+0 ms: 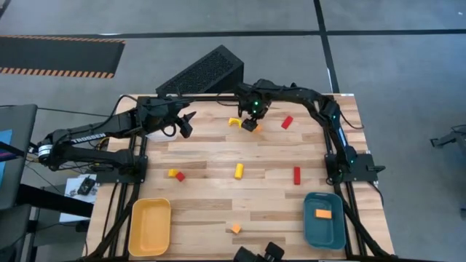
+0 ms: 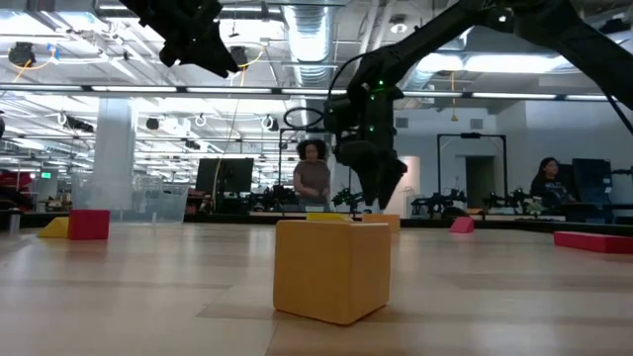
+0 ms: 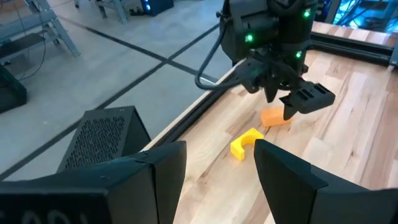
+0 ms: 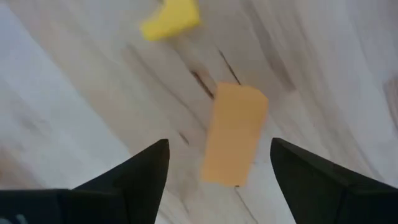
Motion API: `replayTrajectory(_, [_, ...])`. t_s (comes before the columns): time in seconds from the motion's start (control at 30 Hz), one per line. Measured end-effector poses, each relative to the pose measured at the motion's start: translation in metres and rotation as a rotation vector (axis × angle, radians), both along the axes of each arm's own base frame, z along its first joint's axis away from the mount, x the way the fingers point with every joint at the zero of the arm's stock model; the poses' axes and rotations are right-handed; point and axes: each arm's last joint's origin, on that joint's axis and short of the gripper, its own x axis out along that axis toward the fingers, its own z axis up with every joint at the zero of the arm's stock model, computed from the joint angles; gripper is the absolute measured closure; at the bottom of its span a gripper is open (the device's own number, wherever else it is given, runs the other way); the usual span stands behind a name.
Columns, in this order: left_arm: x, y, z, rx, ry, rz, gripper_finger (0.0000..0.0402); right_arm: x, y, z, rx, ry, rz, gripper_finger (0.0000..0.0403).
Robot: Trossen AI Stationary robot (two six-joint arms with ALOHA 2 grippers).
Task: Sort & place blocks by color
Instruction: Put the top orange block in the dark green bin
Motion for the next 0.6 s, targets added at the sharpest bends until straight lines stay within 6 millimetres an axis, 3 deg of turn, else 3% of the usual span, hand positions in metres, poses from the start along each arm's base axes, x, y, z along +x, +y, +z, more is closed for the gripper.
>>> replayTrajectory(0.2, [0.0,0.0,0.0,0.0,0.0,0.001,0.0219,-0.009,0.0,-0.021,-0.001,0.046,-0.054,0.0112])
replayTrajectory(0.4, [0.0,0.0,0.0,-0.004,-0.001,-0.005,0.0219,-0.009,-0.002,-0.025,-0.017,0.029,-0.083,0.0132])
replayTrajectory(0.6, [0.0,0.0,0.0,-0.009,-0.003,-0.014,0.0219,-0.008,-0.002,-0.026,-0.021,0.02,-0.084,0.0207])
